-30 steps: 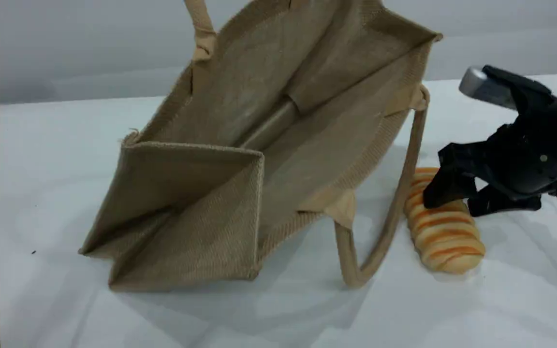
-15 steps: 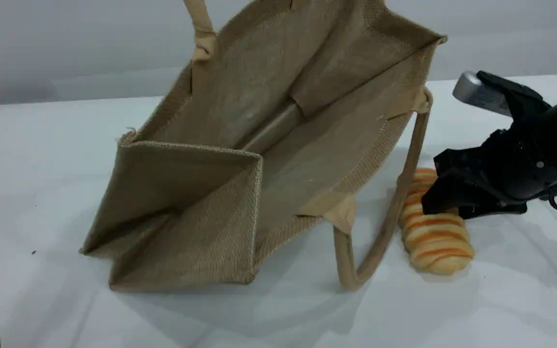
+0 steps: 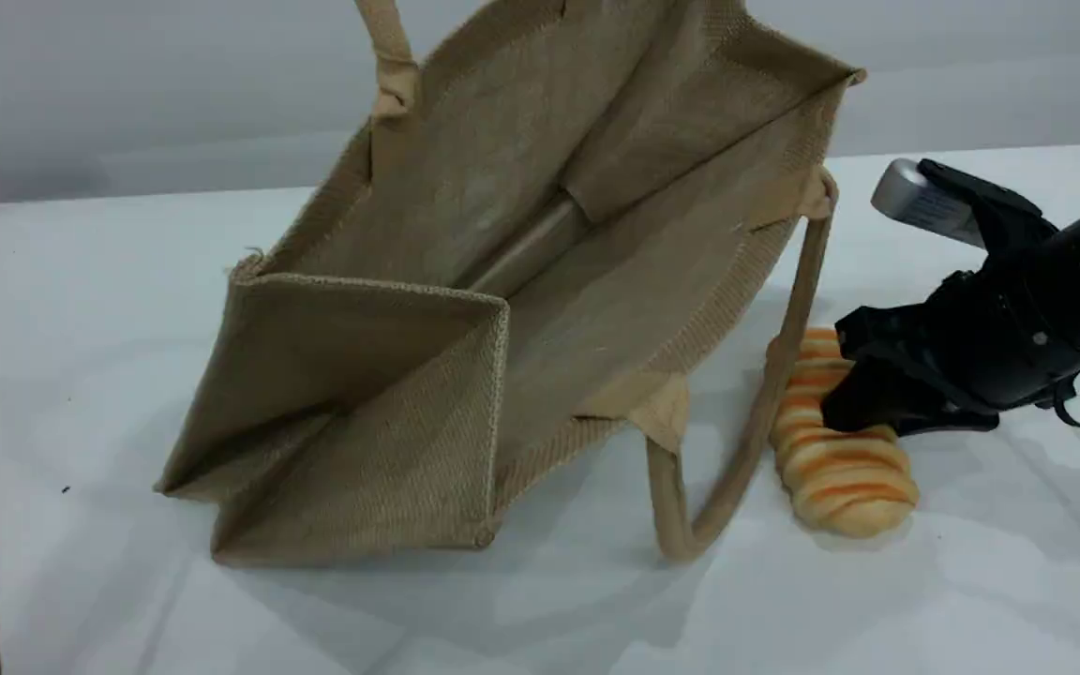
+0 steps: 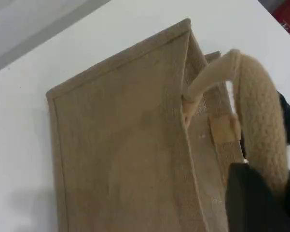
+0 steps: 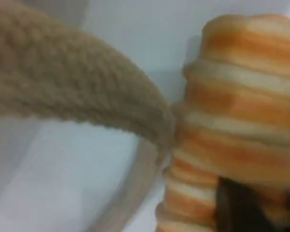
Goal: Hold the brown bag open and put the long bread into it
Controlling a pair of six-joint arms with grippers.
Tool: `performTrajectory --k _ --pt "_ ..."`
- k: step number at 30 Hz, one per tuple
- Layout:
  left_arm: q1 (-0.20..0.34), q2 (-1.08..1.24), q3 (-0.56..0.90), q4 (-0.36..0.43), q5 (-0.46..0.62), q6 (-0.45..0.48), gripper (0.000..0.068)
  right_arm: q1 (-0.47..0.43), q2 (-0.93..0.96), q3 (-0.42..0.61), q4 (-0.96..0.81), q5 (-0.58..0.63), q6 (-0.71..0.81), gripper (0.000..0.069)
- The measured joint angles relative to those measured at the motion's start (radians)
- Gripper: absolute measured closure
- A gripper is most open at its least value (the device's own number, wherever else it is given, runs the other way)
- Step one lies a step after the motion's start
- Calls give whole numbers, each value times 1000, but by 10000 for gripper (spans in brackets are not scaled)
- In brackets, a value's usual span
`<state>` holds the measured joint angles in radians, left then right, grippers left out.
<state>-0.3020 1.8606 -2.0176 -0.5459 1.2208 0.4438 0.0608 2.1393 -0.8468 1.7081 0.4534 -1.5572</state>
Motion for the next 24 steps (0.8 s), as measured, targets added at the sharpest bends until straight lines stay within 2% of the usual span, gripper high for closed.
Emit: performTrajectory --k 2,6,14,21,24 --pt "0 0 0 0 0 0 590 0 -3 0 -1 -5 1 625" --pt "0 0 0 0 0 2 590 0 -46 11 -48 -72 45 627" --pt "0 1 0 0 0 9 590 -2 -284 82 -158 -242 139 636" --pt "0 1 0 0 0 20 590 -2 -566 120 -169 -230 240 636" --pt "0 1 0 -5 0 39 590 -2 -660 120 -168 -131 267 638"
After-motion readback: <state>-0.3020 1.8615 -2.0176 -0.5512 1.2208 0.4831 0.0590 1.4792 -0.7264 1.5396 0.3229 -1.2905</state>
